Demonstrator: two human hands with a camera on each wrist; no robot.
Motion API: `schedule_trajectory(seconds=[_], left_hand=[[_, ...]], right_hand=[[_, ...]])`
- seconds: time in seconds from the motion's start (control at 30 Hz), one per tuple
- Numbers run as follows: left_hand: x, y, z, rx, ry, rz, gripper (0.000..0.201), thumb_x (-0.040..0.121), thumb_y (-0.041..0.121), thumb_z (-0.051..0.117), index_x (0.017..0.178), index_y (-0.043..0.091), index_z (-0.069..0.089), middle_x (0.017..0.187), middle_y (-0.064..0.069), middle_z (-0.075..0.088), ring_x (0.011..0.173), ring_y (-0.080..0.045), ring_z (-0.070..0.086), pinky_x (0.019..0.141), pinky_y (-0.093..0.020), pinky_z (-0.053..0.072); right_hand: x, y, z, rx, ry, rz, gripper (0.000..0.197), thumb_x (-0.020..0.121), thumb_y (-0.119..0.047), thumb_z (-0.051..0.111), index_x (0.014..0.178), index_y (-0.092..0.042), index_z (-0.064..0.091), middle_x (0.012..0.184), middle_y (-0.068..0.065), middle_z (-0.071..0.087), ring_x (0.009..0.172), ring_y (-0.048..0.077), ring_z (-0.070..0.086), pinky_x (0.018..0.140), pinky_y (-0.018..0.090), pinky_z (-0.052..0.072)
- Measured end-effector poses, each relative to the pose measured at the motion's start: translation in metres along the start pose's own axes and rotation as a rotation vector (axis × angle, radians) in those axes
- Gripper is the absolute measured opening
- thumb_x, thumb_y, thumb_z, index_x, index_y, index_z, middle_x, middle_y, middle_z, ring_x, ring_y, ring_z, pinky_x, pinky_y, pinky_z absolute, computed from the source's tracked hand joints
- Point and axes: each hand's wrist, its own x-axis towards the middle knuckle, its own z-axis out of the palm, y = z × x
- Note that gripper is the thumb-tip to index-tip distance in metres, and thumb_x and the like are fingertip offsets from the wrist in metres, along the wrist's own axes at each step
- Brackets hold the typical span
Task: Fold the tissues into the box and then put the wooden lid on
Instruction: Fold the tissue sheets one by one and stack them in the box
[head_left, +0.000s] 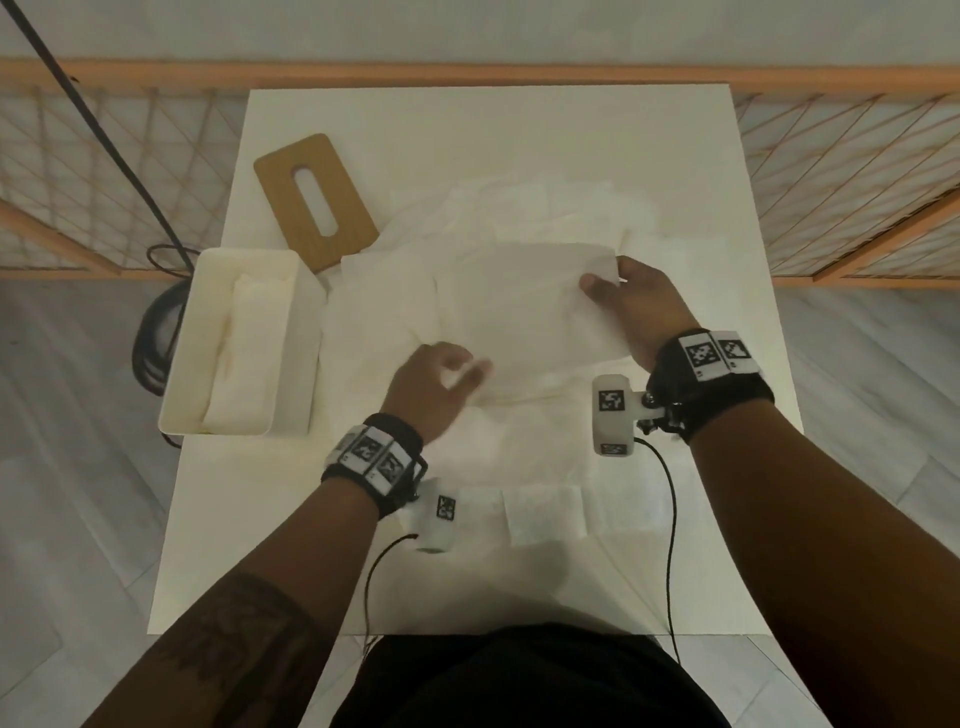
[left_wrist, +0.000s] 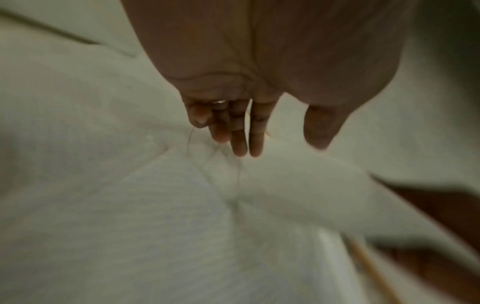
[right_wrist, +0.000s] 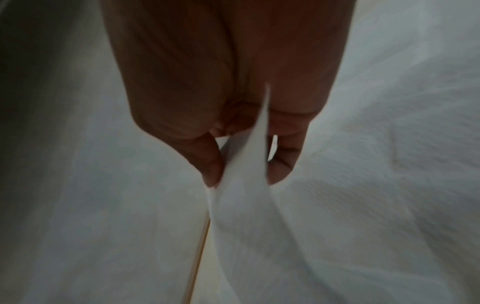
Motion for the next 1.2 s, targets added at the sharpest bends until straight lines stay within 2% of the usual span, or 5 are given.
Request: schedule_trajectory(seconds=[0.2, 0.5, 0.7, 0.9, 1.2], left_hand=[[0.022, 0.025, -0.026, -0.723, -0.125, -0.394, 0.067, 0.095, 0.071, 0.042, 0.125, 0.014, 0.063, 0.121, -0.001, 0.073, 0.096, -0.018, 0.062, 0.077, -0.032, 0.044], [0.007, 0.032, -0.011, -0.986, -0.392, -0.467, 0.074, 0.089, 0.065, 0.058, 0.133, 0.006, 0.06, 0.128, -0.011, 0.069, 0.125, -0.027, 0.062, 0.103, -0.037, 0.048], [-0.006, 0.046, 0.002, -1.242, -0.525, -0.468, 0.081, 0.082, 0.064, 0.062, 0.14, 0.008, 0.055, 0.133, -0.014, 0.064, 0.119, -0.032, 0.061, 0.115, -0.049, 0.038], [-0.019, 0.05, 0.002, -1.415, -0.445, -0.326, 0.054, 0.079, 0.039, 0.082, 0.122, 0.012, 0.063, 0.118, -0.009, 0.067, 0.107, -0.028, 0.064, 0.102, -0.05, 0.045], [-0.018, 0.025, -0.034, -1.154, -0.153, -0.207, 0.028, 0.097, -0.003, 0.054, 0.123, 0.0, 0.064, 0.11, -0.014, 0.075, 0.096, -0.026, 0.073, 0.085, -0.039, 0.062]], right_hand=[[-0.025, -0.002, -0.009, 0.354, -0.21, 0.084, 0.03, 0.101, -0.013, 0.06, 0.129, -0.003, 0.063, 0.116, 0.017, 0.073, 0.099, 0.03, 0.073, 0.079, 0.04, 0.061], [-0.053, -0.004, -0.002, 0.605, -0.324, 0.117, 0.042, 0.103, -0.015, 0.053, 0.142, 0.003, 0.052, 0.126, 0.017, 0.065, 0.121, 0.032, 0.058, 0.111, 0.046, 0.046], [-0.067, -0.013, 0.011, 0.638, -0.352, 0.121, 0.042, 0.104, -0.017, 0.052, 0.141, 0.002, 0.054, 0.121, 0.016, 0.064, 0.111, 0.03, 0.06, 0.095, 0.038, 0.055], [-0.072, -0.01, 0.016, 0.588, -0.39, 0.144, 0.049, 0.104, -0.019, 0.05, 0.148, 0.002, 0.045, 0.147, 0.031, 0.045, 0.132, 0.043, 0.046, 0.118, 0.057, 0.033], [-0.056, 0.017, -0.007, 0.471, -0.371, 0.121, 0.04, 0.101, -0.013, 0.055, 0.139, 0.0, 0.057, 0.133, 0.022, 0.064, 0.12, 0.037, 0.064, 0.102, 0.05, 0.051]])
